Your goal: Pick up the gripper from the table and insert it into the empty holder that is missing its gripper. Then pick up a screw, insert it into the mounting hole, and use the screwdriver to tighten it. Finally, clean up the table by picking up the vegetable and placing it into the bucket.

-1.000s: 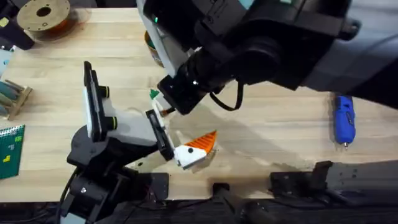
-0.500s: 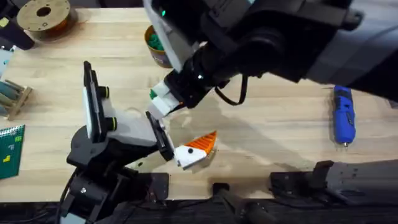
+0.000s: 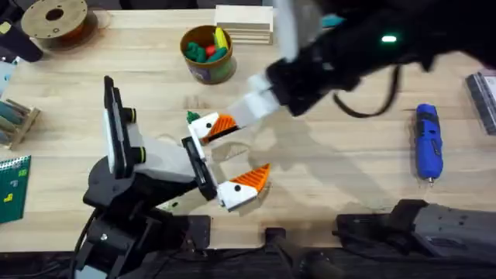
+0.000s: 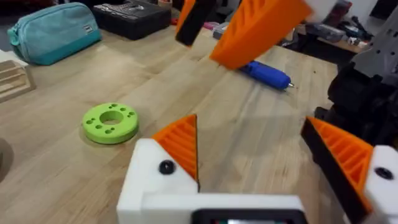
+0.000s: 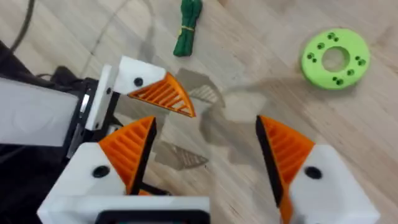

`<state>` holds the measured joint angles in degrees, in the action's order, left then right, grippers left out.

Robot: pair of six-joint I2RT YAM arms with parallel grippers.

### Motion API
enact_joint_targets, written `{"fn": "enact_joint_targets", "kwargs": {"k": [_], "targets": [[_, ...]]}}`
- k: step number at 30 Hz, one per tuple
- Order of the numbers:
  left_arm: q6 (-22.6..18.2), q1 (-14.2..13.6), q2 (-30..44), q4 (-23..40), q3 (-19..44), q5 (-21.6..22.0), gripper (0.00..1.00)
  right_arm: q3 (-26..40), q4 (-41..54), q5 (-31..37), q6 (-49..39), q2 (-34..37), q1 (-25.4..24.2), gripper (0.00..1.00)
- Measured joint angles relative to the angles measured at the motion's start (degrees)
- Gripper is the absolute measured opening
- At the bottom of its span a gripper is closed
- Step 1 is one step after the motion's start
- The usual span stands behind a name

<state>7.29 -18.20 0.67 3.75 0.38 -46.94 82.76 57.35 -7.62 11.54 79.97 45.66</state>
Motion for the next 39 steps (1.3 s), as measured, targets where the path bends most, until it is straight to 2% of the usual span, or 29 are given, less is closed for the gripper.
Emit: {"fn": "enact_joint_targets", "kwargs": {"k": [6,10,17,21,23,24,29,30,34,39], "targets": [[0.0,0.0,0.0,0.0,0.0,0.0,0.987,-10.3,-0.3,-7.7,-2.0,-9.9,-7.9,0.956],[0.0,0.0,0.0,0.0,0.0,0.0,0.987,-13.4,1.8,-12.2,-4.3,-16.2,-12.1,0.958],[0.0,0.0,0.0,0.0,0.0,0.0,0.987,-13.7,9.8,-16.5,-8.6,-28.2,-13.0,0.959],[0.0,0.0,0.0,0.0,0.0,0.0,0.972,-13.7,10.8,-16.9,-9.0,-29.9,-13.0,0.959],[0.0,0.0,0.0,0.0,0.0,0.0,0.866,-13.7,11.0,-16.9,-9.0,-30.0,-13.0,0.959],[0.0,0.0,0.0,0.0,0.0,0.0,0.779,-13.7,11.0,-16.9,-9.0,-29.9,-13.0,0.96],[-0.2,0.0,0.0,0.0,0.0,0.2,0.045,-13.8,11.0,-17.1,-9.0,-29.6,-13.0,0.959],[-0.4,0.0,0.0,0.0,0.0,0.2,0.016,-13.8,11.0,-17.1,-9.0,-29.5,-13.0,0.959],[-0.4,0.0,0.0,0.0,0.0,0.4,0.01,-13.9,10.5,-16.4,-8.5,-29.4,-13.0,0.959],[-0.4,0.0,0.0,0.0,0.0,0.5,0.009,-13.9,11.5,-9.6,-5.9,-28.5,-13.5,0.959]]}}
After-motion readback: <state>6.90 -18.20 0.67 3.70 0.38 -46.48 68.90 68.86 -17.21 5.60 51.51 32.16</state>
